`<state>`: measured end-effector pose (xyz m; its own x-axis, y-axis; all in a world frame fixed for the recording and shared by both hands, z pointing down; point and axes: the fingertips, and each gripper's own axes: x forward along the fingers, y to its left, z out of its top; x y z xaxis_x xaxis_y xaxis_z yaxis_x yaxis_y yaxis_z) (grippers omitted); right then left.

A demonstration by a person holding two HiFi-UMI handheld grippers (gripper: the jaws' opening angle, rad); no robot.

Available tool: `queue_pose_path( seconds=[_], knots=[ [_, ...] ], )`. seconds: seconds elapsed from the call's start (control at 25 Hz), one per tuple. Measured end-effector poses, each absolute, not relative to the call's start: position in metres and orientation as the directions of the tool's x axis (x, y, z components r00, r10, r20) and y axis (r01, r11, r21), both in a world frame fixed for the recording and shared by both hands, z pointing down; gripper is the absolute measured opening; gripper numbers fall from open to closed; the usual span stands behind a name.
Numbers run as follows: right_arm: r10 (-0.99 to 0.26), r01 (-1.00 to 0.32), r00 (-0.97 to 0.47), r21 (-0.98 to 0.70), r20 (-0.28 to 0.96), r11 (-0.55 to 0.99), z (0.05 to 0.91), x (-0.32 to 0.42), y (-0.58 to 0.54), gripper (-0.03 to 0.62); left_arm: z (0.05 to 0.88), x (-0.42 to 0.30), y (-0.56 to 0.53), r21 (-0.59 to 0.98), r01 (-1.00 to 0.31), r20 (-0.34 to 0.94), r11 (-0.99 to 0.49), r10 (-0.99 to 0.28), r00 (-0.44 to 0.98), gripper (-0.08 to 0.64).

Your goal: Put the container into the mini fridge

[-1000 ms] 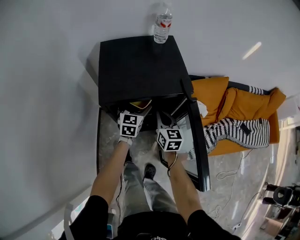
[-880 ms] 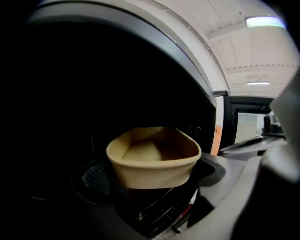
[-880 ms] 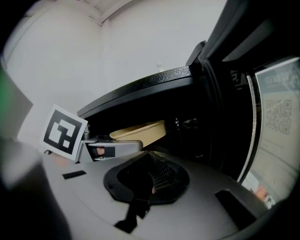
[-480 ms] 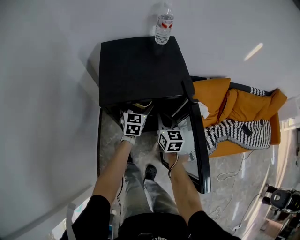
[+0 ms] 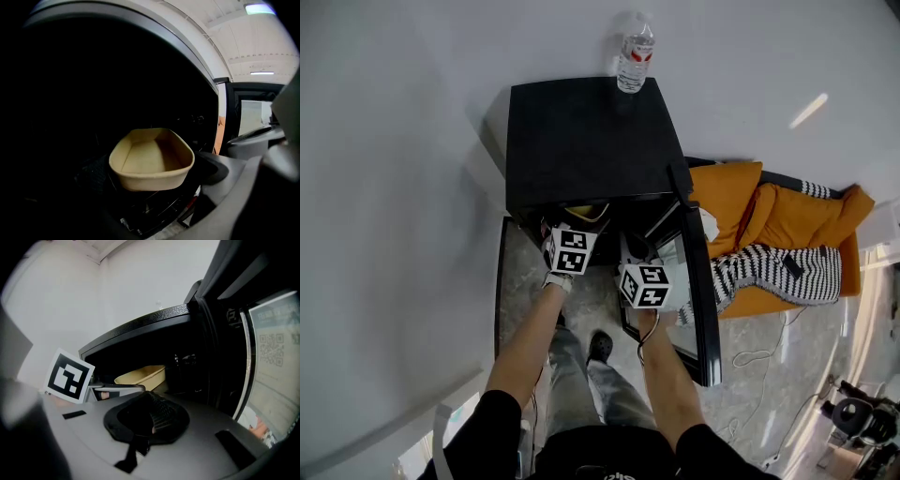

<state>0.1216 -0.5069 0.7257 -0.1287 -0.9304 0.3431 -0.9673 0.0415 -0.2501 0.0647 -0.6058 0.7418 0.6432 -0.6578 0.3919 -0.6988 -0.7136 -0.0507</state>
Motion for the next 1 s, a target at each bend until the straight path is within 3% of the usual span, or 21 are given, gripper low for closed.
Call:
queue_pose_path(
  seconds=[0.44,0.64,1.0],
  knots=[
    [-0.933,-0.967,-0.148,-0.244,0.327,0.068,0.698,0.112,-0.49,0.0,0.728,0.041,-0.56,0.017,-0.692,0.397,-0.722,-0.63,0.667,0.546],
    [-0.936,-0.967,-0.154,-0.244,0.315,0.077,0.675,0.111,-0.475,0.0,0.702,0.023,-0.527,0.041,-0.679,0.384,-0.733,-0.616,0.688,0.454],
    [-0.943,-0.956,-0.193,-0.267,0.271,0.119,0.617,0.097,-0.437,0.0,0.633,-0.003,-0.479,0.136,-0.684,0.296,-0.717,-0.63,0.718,0.189]
  ],
)
